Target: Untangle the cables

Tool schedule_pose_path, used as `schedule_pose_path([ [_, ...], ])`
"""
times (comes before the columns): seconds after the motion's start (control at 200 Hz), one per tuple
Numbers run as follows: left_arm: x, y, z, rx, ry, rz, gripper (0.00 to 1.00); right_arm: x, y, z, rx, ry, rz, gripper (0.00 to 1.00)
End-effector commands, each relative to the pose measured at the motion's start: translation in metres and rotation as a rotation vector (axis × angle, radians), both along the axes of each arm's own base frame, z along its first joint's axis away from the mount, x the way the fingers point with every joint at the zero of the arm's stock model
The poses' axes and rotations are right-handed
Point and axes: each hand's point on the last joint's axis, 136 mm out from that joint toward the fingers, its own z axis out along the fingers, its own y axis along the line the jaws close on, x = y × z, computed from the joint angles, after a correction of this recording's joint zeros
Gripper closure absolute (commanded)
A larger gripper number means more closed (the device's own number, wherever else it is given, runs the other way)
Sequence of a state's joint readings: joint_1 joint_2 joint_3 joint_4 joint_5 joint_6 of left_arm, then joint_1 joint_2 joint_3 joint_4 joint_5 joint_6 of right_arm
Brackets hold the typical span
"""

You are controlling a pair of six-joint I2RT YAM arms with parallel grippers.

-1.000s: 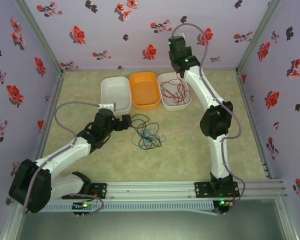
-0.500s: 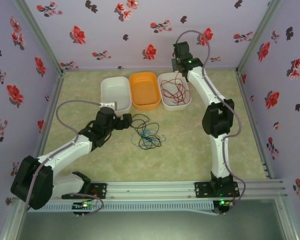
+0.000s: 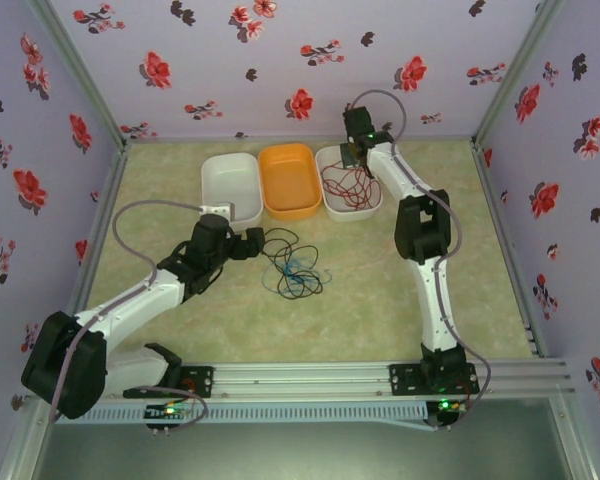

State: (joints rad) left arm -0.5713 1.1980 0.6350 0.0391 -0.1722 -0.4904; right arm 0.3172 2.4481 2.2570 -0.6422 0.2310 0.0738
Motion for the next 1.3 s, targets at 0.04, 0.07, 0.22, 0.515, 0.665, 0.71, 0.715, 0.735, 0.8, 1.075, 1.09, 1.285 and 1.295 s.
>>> schedule_pose_path([
  [0.04,0.005,-0.005,0.01,-0.008,-0.012,-0.012,0.0,0.006,-0.002,0.007,0.025,-0.016,-0.026,0.84],
  [0.07,0.005,-0.005,0.01,-0.01,-0.01,-0.013,0.0,0.006,-0.002,0.006,0.024,-0.015,-0.027,0.82],
  [0.22,0.006,-0.006,0.01,-0.007,-0.006,-0.015,0.0,0.008,-0.003,0.009,0.027,-0.022,-0.028,0.75],
  [0.515,0.008,-0.009,0.014,-0.014,-0.008,-0.02,0.0,0.008,-0.002,0.023,0.025,-0.035,-0.025,0.61],
  [0.665,0.009,-0.009,0.015,-0.012,-0.007,-0.02,0.0,0.007,-0.003,0.023,0.024,-0.031,-0.024,0.6],
  [0.71,0.009,-0.009,0.016,-0.012,-0.008,-0.021,0.0,0.007,-0.003,0.021,0.025,-0.027,-0.024,0.61],
  [0.715,0.009,-0.009,0.016,-0.012,-0.007,-0.021,0.0,0.006,-0.002,0.021,0.025,-0.027,-0.024,0.61],
  [0.735,0.009,-0.009,0.015,-0.011,-0.005,-0.021,0.0,0.006,-0.002,0.021,0.027,-0.026,-0.024,0.61],
  [0.8,0.008,-0.009,0.016,-0.012,-0.006,-0.021,0.0,0.005,0.0,0.019,0.037,-0.016,-0.02,0.61],
  [1.075,0.007,-0.008,0.016,-0.015,-0.004,-0.017,0.0,-0.011,0.018,0.041,0.129,-0.04,-0.009,0.6],
  [1.09,0.007,-0.008,0.016,-0.014,-0.004,-0.019,0.0,-0.012,0.019,0.043,0.137,-0.045,-0.008,0.6],
  [1.285,0.008,-0.009,0.018,-0.019,-0.009,-0.019,0.0,-0.029,0.047,0.062,0.226,-0.11,0.045,0.52],
  [1.295,0.008,-0.009,0.017,-0.018,-0.008,-0.018,0.0,-0.03,0.049,0.062,0.228,-0.111,0.048,0.51],
])
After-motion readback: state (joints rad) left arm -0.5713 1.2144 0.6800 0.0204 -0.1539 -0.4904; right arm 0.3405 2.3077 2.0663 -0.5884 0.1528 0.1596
